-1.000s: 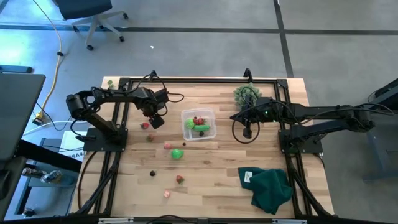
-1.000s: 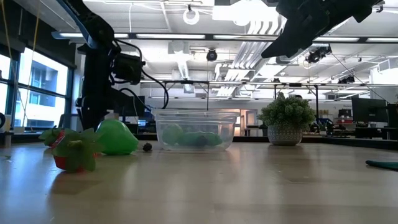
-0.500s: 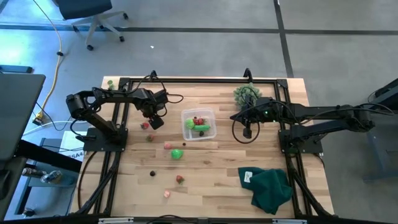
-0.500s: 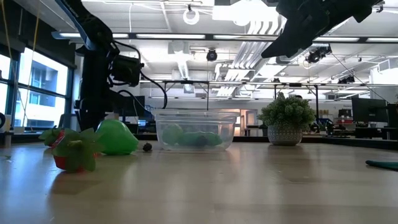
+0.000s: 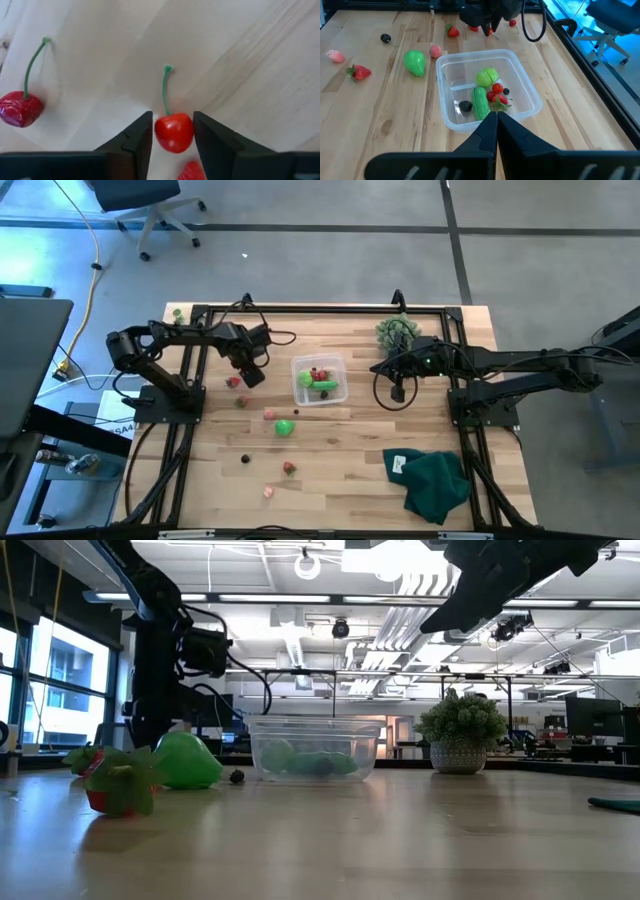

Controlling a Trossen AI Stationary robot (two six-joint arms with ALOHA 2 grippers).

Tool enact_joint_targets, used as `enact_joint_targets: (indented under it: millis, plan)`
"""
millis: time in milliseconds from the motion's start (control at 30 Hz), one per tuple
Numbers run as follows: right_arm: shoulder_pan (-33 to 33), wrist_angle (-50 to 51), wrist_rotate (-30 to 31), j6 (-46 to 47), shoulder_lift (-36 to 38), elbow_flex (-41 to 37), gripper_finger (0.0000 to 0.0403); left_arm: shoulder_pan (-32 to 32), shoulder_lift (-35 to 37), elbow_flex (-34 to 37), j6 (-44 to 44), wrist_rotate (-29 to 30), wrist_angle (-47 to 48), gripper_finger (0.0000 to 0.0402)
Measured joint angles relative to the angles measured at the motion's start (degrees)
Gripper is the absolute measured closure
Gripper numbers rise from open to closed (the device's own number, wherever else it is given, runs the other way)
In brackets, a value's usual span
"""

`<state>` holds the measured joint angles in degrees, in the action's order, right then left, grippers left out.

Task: Pick and placing Produce into tupperware
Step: Put the red cherry into the transparent bin

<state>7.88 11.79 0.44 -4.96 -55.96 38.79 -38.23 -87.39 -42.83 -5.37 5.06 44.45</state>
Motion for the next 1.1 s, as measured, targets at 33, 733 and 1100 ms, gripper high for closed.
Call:
enact_joint_targets:
  millis: [33,733,1100]
  plan:
    - [-0.02,0.00,-0.01,0.01,0.00,0.00,0.0401,0.14,0.00,0.00,0.02,0.02,0.00,0.0277]
    - [-0.01,0.00,-0.02,-0.01,0.00,0.00,0.0401,0.36,0.17,2.27,0.15,-1.55,-0.92,0.0243]
    - [0.00,0.00,-0.02,-0.01,0.00,0.00,0.0401,0.36,0.07,2.32,0.47,-2.78,0.61,0.0247]
